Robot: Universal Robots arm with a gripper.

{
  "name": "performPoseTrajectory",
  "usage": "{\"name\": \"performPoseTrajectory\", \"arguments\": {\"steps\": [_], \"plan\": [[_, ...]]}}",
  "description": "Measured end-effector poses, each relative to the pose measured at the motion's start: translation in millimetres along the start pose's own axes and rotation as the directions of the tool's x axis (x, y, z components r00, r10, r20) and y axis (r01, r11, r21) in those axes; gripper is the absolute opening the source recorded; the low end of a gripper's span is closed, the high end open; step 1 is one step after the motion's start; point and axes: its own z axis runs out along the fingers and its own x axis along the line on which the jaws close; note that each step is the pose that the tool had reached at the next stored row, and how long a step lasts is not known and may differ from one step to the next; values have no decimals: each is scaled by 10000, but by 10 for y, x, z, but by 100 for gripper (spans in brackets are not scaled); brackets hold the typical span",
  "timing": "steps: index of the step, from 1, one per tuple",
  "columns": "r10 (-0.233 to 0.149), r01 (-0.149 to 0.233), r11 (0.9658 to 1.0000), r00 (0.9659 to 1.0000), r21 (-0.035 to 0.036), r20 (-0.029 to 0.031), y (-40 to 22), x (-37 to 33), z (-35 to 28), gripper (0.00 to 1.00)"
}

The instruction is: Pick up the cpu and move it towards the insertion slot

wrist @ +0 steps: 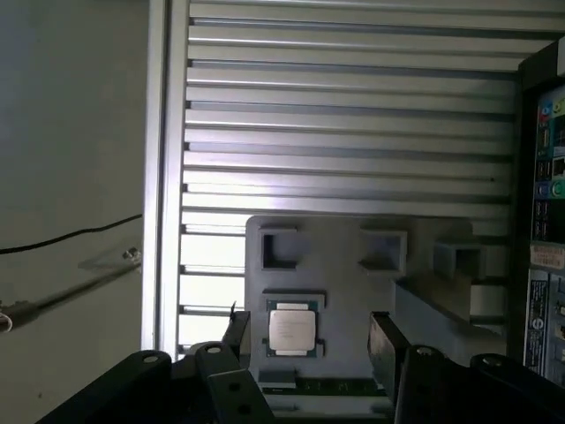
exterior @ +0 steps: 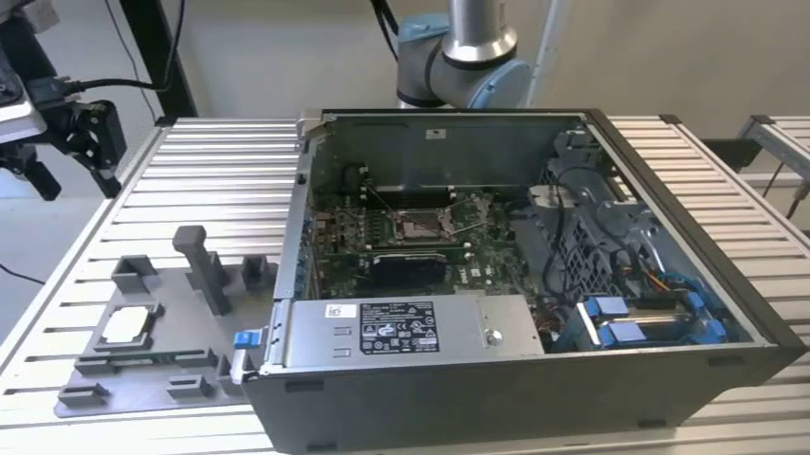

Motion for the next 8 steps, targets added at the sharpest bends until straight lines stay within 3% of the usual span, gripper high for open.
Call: {"name": "performPoseTrajectory", "arguments": {"steps": [8], "plan": [[-2, 2, 10000, 10000, 2, -3, -6, 29, 37, 100]]}}
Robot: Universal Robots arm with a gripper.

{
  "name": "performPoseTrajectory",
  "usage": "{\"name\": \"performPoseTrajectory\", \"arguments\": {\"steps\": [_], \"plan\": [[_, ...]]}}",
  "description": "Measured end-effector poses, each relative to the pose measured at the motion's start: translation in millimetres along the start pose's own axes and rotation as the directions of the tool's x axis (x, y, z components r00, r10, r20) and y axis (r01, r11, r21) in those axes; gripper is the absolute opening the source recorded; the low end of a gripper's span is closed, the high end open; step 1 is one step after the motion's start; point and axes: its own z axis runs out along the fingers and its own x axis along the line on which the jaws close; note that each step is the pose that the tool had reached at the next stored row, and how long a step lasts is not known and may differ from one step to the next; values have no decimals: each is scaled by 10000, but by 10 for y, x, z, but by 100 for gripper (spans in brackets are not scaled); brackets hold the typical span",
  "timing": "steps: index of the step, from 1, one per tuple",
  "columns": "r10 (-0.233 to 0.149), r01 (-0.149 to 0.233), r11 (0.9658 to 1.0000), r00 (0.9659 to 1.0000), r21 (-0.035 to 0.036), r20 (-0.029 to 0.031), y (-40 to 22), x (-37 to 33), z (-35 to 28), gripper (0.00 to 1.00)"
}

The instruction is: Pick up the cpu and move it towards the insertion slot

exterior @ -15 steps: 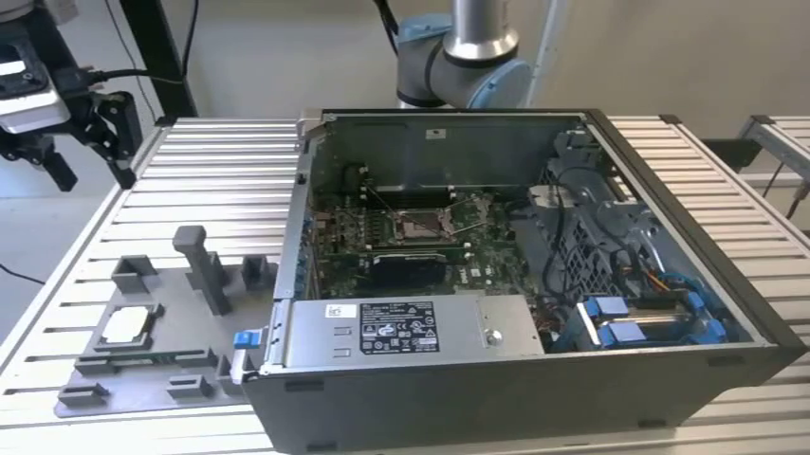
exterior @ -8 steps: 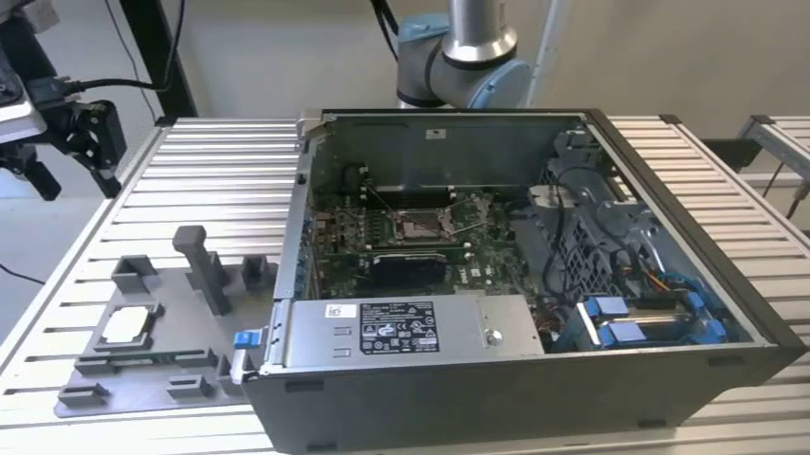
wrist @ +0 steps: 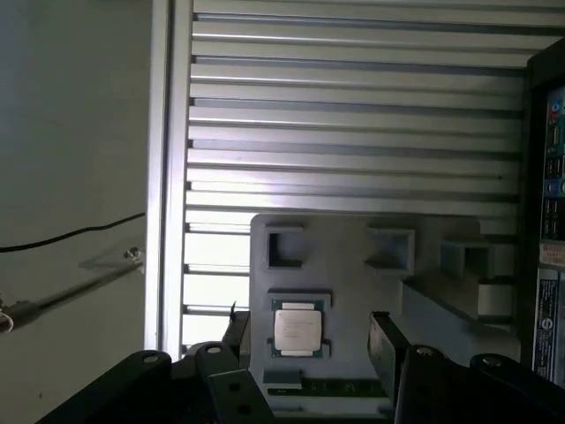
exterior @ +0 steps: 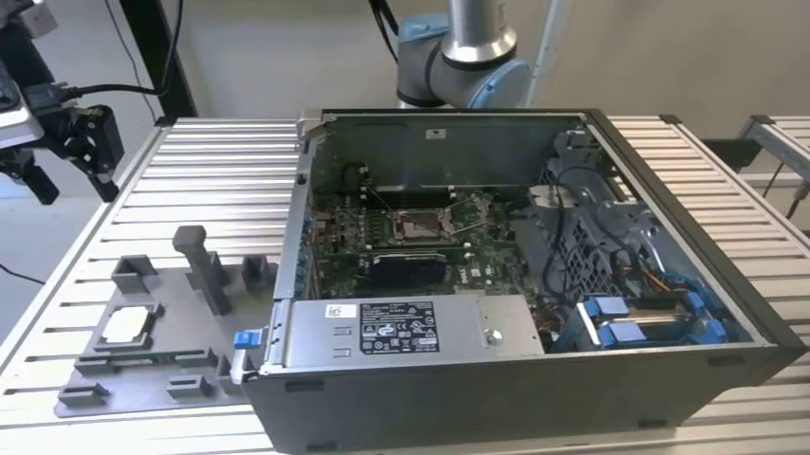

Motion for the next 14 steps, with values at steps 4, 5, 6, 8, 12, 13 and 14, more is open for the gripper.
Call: {"name": "performPoseTrajectory", "arguments": {"steps": [4, 5, 6, 8, 12, 13, 14], "plan": [[0, 0, 10000, 10000, 2, 2, -10, 4, 21, 100], [1, -1, 10000, 10000, 2, 0, -19, 5, 36, 100], [2, -2, 10000, 10000, 2, -9, -28, 5, 52, 100], [1, -1, 10000, 10000, 3, -34, -54, 6, 83, 100], [2, -2, 10000, 10000, 1, -48, -101, -1, 154, 100], [0, 0, 10000, 10000, 1, -49, -106, -6, 172, 100], [0, 0, 10000, 10000, 1, -49, -113, -12, 190, 100]]}}
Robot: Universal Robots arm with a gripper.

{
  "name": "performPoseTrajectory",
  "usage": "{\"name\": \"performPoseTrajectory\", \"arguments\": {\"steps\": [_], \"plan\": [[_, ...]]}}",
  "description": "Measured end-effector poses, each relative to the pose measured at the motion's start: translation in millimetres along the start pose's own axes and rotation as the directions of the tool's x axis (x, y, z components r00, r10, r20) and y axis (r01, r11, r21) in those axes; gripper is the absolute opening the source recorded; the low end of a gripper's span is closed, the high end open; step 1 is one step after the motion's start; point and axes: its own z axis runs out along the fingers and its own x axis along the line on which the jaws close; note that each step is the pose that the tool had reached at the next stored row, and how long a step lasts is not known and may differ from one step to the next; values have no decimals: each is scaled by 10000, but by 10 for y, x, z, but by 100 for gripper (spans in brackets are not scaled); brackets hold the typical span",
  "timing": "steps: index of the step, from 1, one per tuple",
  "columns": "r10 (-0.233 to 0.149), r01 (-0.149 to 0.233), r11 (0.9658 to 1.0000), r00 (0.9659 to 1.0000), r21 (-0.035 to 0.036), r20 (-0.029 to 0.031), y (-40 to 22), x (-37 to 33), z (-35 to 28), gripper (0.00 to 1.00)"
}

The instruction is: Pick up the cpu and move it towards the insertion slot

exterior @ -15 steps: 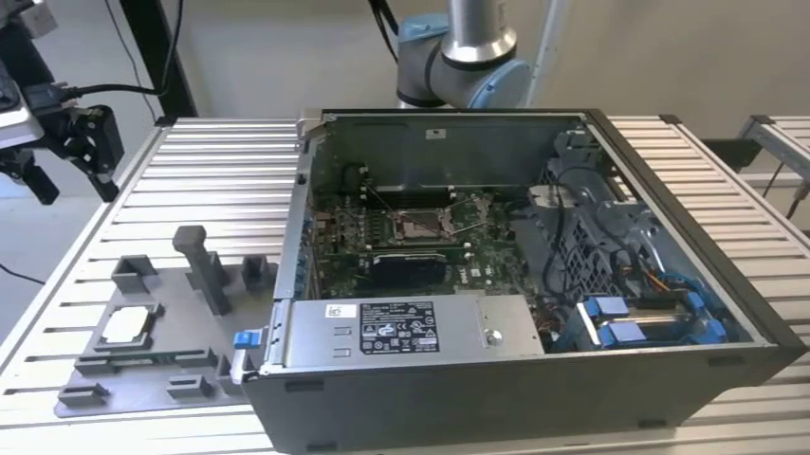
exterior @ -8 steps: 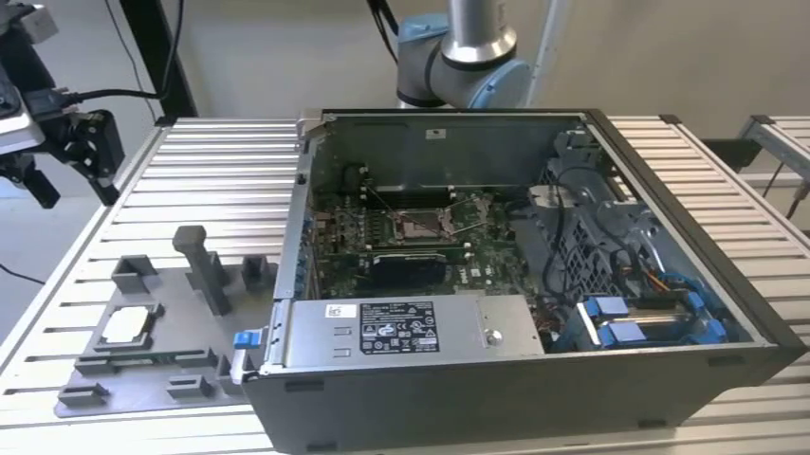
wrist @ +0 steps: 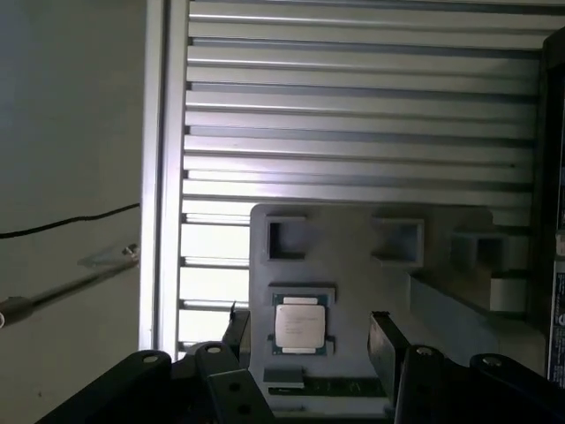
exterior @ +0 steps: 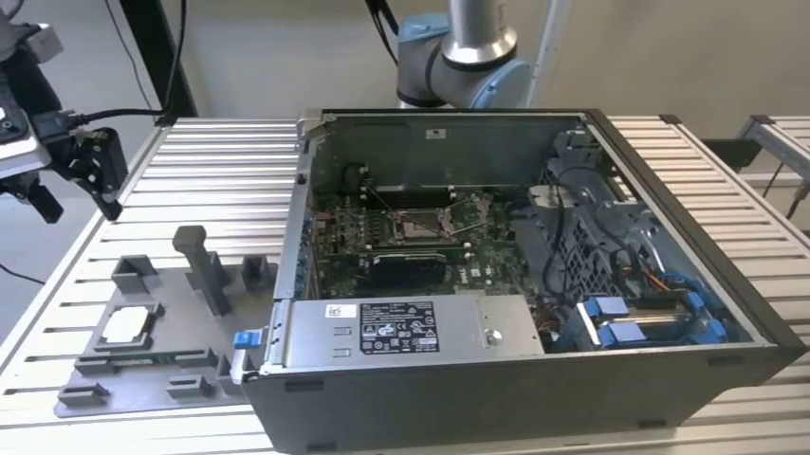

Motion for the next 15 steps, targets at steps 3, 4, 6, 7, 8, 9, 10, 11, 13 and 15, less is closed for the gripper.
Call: {"name": "performPoseTrajectory", "arguments": {"steps": [3, 4, 6, 7, 8, 9, 10, 11, 13, 15], "plan": [[-3, 3, 10000, 10000, 1, -2, -31, -36, 55, 100], [-4, 4, 10000, 10000, 1, -5, -44, -52, 73, 100], [-5, 5, 10000, 10000, 0, -13, -75, -80, 109, 100], [-7, 7, 10000, 10000, 1, -18, -100, -83, 124, 100], [-7, 7, 10000, 10000, 0, -18, -134, -82, 142, 100], [-7, 7, 10000, 10000, -1, -16, -164, -82, 160, 100], [-7, 7, 10000, 10000, -1, -17, -188, -81, 176, 100], [-7, 7, 10000, 10000, -1, -17, -208, -80, 193, 100], [-7, 7, 10000, 10000, -1, -16, -215, -80, 230, 100], [-6, 6, 10000, 10000, -1, -16, -217, -80, 267, 100]]}}
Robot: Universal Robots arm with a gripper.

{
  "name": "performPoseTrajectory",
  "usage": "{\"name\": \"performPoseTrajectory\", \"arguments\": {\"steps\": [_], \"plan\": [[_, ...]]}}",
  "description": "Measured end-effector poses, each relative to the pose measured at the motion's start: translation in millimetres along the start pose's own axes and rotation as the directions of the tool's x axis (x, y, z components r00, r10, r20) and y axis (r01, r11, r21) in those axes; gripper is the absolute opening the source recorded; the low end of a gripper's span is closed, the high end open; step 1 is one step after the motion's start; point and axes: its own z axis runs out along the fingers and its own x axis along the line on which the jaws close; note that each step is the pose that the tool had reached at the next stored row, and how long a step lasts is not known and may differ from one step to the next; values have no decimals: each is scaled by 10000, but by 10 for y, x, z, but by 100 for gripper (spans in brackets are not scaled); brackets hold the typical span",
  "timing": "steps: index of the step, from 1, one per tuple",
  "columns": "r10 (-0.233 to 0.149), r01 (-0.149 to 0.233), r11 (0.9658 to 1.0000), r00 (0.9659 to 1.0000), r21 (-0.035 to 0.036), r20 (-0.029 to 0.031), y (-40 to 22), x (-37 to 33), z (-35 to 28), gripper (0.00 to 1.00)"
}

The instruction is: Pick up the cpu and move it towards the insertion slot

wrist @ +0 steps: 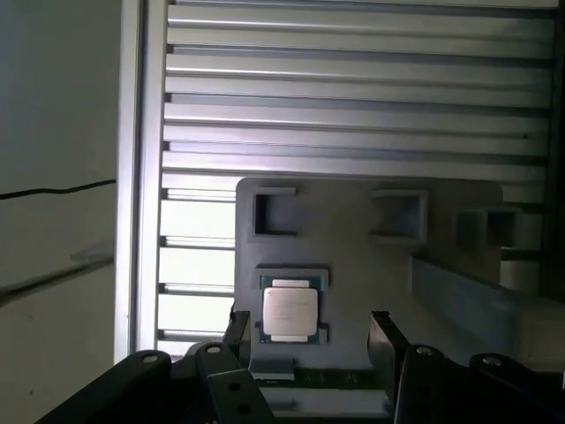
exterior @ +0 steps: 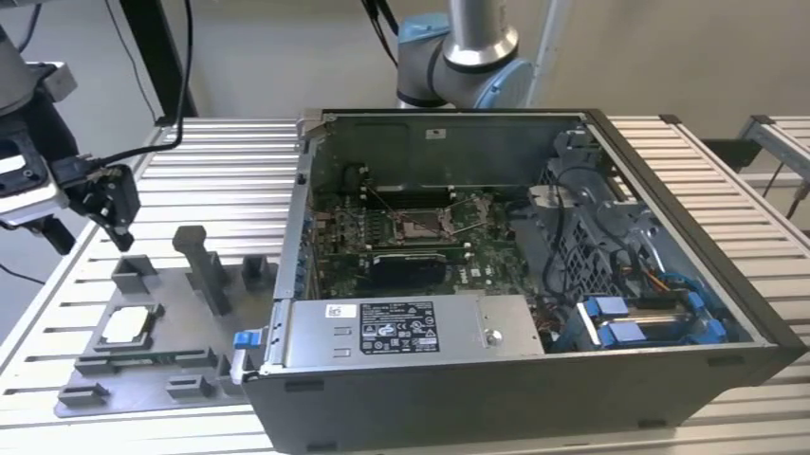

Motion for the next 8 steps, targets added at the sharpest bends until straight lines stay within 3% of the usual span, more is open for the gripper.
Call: {"name": "performPoseTrajectory", "arguments": {"steps": [8], "plan": [[-1, 1, 10000, 10000, 0, -14, -70, 2, 140, 100]]}}
